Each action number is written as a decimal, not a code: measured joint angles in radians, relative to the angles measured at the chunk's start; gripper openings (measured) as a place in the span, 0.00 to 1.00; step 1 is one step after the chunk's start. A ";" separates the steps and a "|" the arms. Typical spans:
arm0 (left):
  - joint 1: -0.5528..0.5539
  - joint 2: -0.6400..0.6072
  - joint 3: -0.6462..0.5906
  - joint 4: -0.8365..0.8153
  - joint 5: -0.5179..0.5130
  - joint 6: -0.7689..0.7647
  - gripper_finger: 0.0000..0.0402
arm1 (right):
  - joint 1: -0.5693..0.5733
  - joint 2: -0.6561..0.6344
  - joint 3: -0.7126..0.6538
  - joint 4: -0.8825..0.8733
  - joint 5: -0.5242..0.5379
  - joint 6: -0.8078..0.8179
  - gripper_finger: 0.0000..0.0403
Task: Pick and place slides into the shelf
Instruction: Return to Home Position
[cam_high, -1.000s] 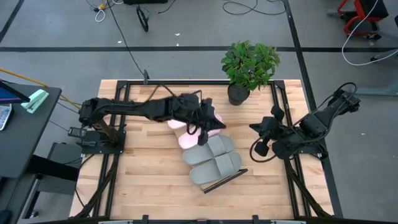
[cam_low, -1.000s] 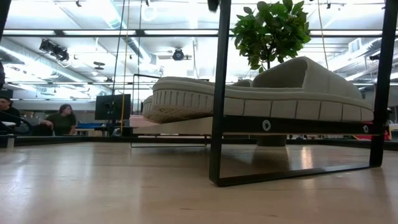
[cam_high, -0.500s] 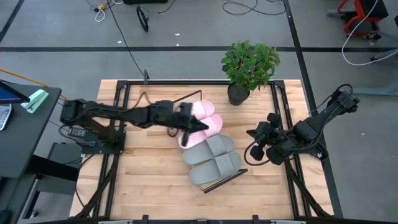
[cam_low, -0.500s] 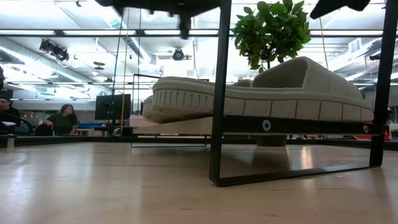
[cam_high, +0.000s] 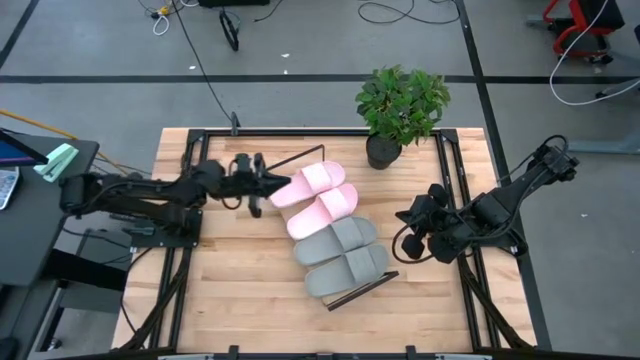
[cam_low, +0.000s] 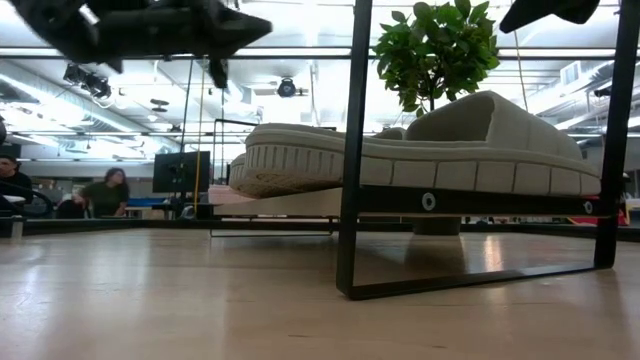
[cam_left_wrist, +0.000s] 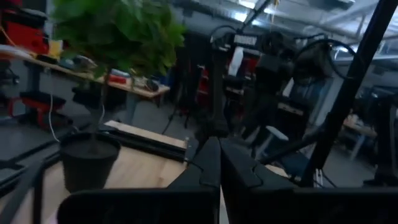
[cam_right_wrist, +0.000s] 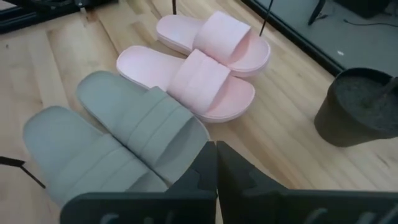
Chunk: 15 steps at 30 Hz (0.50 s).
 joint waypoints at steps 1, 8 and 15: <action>0.007 -0.022 -0.025 0.010 -0.002 -0.002 0.01 | -0.002 0.000 0.000 0.000 -0.002 0.005 0.00; 0.045 -0.174 -0.167 0.030 -0.032 -0.027 0.01 | -0.003 0.000 0.000 0.005 -0.016 0.034 0.00; 0.049 -0.334 -0.297 0.036 -0.089 -0.086 0.01 | -0.003 0.000 0.000 0.006 -0.018 0.073 0.00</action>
